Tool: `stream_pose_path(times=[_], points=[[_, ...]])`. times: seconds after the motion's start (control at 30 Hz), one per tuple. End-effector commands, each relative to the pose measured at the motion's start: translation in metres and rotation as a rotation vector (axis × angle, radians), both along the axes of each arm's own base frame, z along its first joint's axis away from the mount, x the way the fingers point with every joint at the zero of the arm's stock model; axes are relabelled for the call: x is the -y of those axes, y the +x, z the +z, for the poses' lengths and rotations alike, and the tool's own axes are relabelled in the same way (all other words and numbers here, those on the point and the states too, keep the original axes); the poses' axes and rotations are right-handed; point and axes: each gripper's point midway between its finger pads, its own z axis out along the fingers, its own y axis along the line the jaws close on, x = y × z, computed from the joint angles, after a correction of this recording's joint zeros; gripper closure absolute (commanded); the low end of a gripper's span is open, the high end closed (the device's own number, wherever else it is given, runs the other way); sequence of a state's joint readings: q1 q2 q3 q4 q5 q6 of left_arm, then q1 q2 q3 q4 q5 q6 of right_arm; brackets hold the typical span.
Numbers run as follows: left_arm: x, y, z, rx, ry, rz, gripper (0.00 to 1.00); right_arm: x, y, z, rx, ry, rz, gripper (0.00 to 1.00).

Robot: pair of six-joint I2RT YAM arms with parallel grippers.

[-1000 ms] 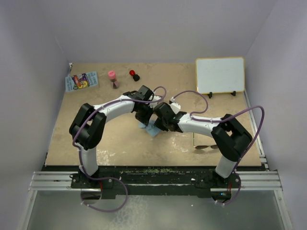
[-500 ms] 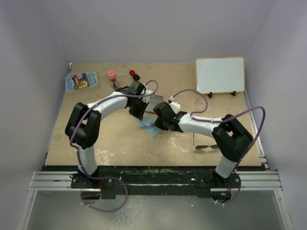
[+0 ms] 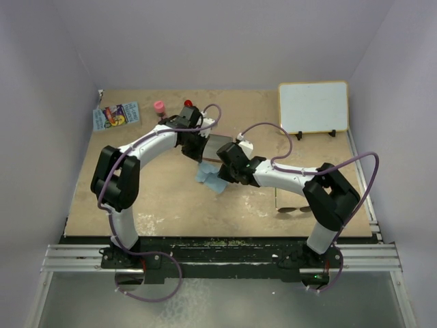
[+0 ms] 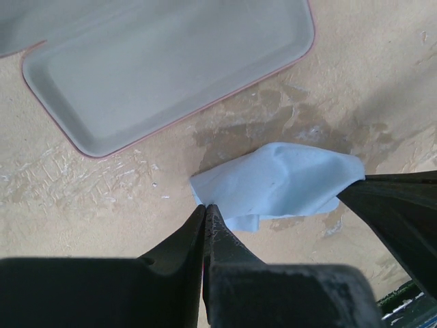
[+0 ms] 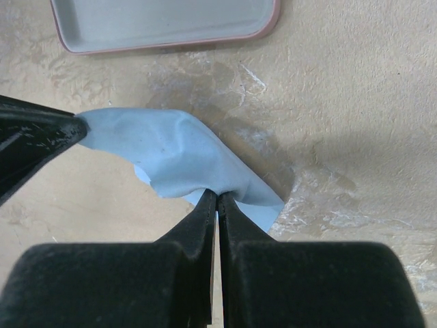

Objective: Organize the sunglasses
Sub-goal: Fold the glasses cleaning cloth at the center of the board.

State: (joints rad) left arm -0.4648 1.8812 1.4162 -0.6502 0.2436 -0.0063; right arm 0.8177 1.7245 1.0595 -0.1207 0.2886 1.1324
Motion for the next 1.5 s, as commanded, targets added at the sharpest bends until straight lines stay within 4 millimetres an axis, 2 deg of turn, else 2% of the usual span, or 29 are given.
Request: stream_pose_path(times=[0.0, 0.13, 0.33, 0.57, 0.73, 0.93, 1.23, 1.37, 1.47], points=[[0.007, 0.012, 0.025, 0.059, -0.038, -0.020, 0.97, -0.005, 0.004, 0.019, 0.036, 0.010, 0.031, 1.00], [0.005, 0.009, 0.025, 0.048, -0.034, -0.021, 0.97, -0.006, 0.000, 0.019, 0.027, 0.007, 0.071, 1.00], [0.003, -0.002, 0.015, 0.006, -0.028, -0.030, 0.97, -0.003, -0.011, 0.004, -0.021, -0.005, 0.094, 1.00], [-0.001, -0.011, 0.012, -0.002, -0.027, -0.035, 0.97, 0.002, -0.013, 0.009, -0.007, -0.022, 0.108, 1.00], [-0.003, -0.016, 0.008, -0.013, -0.024, -0.038, 0.97, 0.002, -0.019, -0.001, -0.036, -0.037, 0.137, 1.00], [-0.006, -0.016, 0.007, -0.006, -0.010, -0.038, 0.97, -0.006, -0.024, -0.008, -0.067, -0.060, 0.188, 1.00], [-0.008, -0.020, 0.010, -0.016, -0.003, -0.050, 0.97, -0.002, -0.037, -0.013, -0.105, -0.103, 0.219, 1.00], [-0.009, -0.025, 0.004, -0.040, 0.004, -0.061, 0.97, -0.006, -0.040, -0.011, -0.105, -0.096, 0.240, 1.00], [-0.010, -0.029, -0.004, -0.066, 0.006, -0.066, 0.97, -0.009, -0.041, -0.016, -0.117, -0.105, 0.252, 1.00]])
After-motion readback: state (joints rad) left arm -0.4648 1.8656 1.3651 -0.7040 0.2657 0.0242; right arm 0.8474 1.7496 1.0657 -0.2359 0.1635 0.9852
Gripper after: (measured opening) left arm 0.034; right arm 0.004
